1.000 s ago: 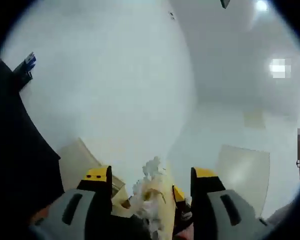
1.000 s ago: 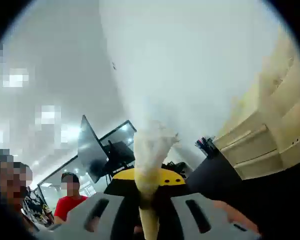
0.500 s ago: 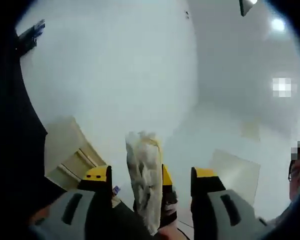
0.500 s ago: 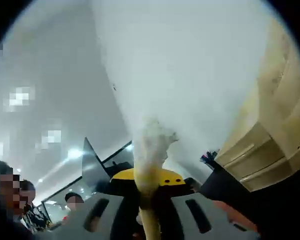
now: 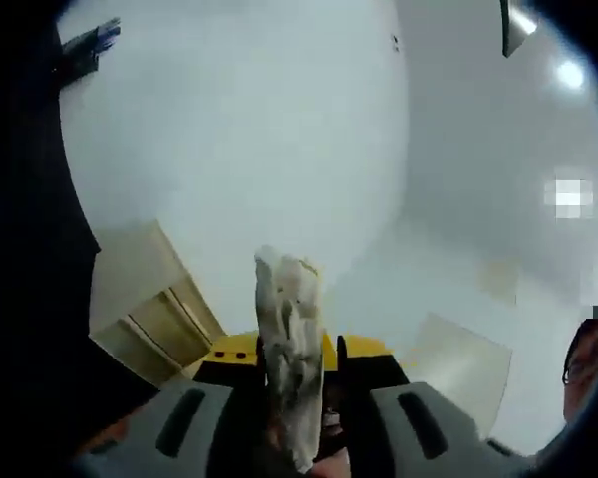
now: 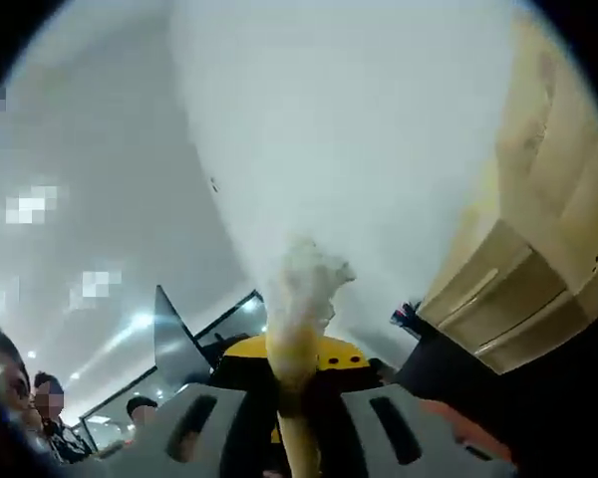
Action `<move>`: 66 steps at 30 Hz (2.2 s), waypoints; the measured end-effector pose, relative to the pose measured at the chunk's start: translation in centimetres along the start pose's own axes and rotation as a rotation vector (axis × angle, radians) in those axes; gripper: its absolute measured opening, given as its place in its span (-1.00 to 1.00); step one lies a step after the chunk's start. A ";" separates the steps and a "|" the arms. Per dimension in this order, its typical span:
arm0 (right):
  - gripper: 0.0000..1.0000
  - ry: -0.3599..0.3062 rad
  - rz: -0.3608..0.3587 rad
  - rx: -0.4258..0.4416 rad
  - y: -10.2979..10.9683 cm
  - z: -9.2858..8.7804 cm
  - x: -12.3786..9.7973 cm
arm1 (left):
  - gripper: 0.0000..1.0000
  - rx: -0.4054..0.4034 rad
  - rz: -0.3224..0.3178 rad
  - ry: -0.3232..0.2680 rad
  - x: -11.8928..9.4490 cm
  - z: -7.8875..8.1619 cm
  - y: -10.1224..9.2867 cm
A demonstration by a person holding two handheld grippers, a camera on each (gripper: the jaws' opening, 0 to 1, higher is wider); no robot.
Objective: Open the drawer, pick up the cosmetic bottles from the table one by one, place them into the drawer, release the gripper, close the drawer, and move the gripper away
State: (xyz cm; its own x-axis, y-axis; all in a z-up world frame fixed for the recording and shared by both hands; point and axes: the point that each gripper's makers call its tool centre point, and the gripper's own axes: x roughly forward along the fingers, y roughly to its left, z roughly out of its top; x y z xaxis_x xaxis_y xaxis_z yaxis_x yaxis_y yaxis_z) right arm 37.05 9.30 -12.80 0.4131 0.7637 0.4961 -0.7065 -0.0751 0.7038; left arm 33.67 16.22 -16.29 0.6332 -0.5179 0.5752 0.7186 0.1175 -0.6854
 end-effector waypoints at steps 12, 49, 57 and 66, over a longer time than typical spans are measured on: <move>-0.81 -0.006 -0.006 -0.007 1.1 -1.1 -1.7 | -0.68 0.035 0.023 0.056 0.3 -1.2 -0.5; -0.26 0.176 0.167 -0.348 5.8 1.1 -11.3 | -0.84 0.491 0.051 0.586 13.6 -6.1 -13.3; 0.11 0.513 0.202 -0.468 3.3 0.5 -18.4 | -0.84 0.557 0.037 0.766 12.7 -8.2 -13.7; 0.09 0.478 0.200 -0.634 6.4 6.1 -22.2 | -0.84 0.596 0.019 1.017 10.1 -12.7 -13.6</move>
State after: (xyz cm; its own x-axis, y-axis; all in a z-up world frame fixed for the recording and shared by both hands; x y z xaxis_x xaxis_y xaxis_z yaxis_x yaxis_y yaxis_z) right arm 26.86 -12.10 -16.19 0.0559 0.9760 0.2104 -0.9908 0.0281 0.1327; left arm 26.69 -1.41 -6.84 0.3185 -0.9176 -0.2377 0.9030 0.3700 -0.2182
